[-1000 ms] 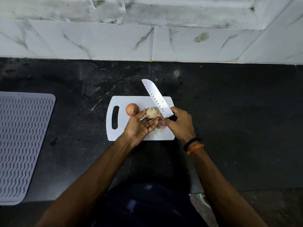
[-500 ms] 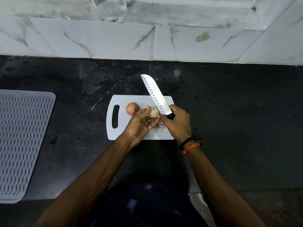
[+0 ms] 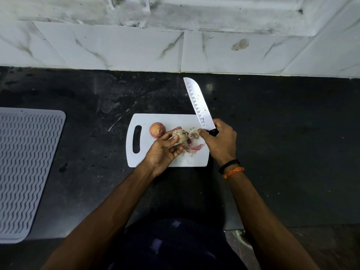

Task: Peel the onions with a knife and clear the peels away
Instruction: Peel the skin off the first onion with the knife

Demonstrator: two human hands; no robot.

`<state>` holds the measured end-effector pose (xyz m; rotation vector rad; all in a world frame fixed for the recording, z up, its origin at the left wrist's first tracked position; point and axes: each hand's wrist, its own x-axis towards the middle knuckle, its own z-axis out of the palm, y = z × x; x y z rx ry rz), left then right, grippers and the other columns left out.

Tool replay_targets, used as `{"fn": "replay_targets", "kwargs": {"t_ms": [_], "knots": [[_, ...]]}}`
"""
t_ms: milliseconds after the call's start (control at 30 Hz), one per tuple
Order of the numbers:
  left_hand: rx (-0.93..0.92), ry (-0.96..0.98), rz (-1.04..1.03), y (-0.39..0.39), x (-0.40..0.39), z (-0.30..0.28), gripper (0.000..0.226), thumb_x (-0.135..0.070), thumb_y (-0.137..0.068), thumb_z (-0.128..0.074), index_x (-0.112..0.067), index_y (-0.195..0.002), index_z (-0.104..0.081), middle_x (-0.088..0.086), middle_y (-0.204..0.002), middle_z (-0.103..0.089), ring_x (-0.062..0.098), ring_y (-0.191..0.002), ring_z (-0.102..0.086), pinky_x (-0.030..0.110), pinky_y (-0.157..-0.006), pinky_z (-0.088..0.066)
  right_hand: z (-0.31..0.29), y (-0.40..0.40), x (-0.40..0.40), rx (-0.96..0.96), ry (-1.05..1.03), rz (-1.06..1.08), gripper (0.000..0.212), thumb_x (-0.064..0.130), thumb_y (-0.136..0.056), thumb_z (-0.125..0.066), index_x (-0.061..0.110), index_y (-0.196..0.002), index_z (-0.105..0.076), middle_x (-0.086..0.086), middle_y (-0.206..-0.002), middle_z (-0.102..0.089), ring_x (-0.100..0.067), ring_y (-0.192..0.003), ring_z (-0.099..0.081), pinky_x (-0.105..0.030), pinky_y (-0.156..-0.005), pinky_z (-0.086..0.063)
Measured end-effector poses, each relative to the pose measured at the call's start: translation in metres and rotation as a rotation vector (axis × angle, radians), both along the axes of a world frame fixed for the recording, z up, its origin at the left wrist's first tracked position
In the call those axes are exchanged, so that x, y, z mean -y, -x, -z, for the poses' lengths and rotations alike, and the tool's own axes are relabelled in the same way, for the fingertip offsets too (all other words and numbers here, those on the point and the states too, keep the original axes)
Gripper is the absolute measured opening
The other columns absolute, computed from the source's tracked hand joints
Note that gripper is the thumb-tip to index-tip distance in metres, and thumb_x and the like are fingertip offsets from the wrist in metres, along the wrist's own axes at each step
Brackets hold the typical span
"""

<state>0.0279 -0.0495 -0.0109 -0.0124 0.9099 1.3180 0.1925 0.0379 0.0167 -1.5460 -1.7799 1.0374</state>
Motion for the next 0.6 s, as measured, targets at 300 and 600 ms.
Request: {"fn": "replay_targets", "kwargs": {"t_ms": [300,600], "knots": [[0.027,-0.07,-0.045,0.0026,0.0015,0.0042,0.046,-0.009,-0.086,-0.059,-0.01,-0.131,-0.053,0.02,-0.122,-0.059,0.025,-0.088,-0.064,0.034,-0.076,-0.056,0.0052,-0.0058,-0.0025,0.093,-0.009,0.096,0.022,0.022,-0.078,-0.079,0.019,-0.099,-0.071,0.006,-0.095,-0.074,-0.012,-0.084,-0.069,-0.036,-0.077,-0.06],[0.135,-0.114,-0.065,0.002,0.0017,0.0005,0.081,-0.017,-0.075,-0.068,0.003,-0.148,-0.04,0.03,-0.149,-0.041,0.025,-0.091,-0.067,0.033,-0.08,-0.057,0.0029,-0.0076,-0.0035,0.172,0.089,-0.034,0.027,0.011,-0.077,-0.077,0.014,-0.103,-0.069,0.004,-0.102,-0.07,-0.013,-0.091,-0.066,-0.02,-0.062,-0.052]]}}
